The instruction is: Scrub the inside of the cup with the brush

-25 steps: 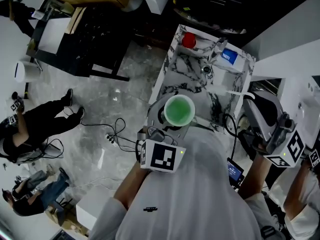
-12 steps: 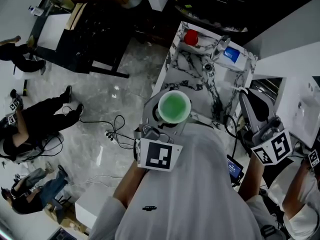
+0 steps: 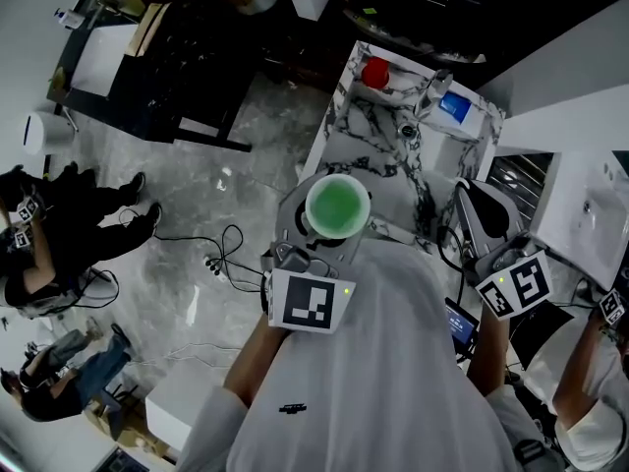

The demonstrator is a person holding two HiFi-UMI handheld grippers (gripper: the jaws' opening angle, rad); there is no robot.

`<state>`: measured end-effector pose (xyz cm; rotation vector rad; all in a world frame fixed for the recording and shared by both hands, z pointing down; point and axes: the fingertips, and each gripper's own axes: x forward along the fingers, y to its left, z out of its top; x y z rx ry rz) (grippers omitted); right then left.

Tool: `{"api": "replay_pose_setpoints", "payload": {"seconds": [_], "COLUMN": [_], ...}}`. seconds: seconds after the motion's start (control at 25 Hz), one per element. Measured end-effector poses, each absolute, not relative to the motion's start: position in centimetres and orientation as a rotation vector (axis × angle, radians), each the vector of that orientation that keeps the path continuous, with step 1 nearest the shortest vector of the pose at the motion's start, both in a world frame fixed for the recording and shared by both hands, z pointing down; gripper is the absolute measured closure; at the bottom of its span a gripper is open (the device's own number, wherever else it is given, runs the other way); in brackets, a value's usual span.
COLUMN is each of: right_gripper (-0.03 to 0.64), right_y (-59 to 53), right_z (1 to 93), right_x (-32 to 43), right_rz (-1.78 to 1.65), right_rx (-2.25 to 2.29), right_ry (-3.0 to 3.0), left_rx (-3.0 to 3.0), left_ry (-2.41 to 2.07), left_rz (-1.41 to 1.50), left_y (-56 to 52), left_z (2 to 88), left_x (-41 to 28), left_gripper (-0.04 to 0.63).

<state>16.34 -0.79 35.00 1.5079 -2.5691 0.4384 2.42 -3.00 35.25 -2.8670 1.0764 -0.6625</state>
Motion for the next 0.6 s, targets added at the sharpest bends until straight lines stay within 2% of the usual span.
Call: {"api": "replay_pose_setpoints", "payload": {"seconds": [0.6], "right_gripper": [0.595], "right_y": [-1.3], "right_z": [35.8], "right_x": [15.4], "right_rz": [0.451], "right_rx": [1.496], "right_ry": [-2.566], "left_rx": [-2.885], "left_ry": [1.059], "left_rz": [-0.702], "left_y": [-2.6], "left_z": [35.8], "left_x": [3.5], "left_gripper": [0.354]}}
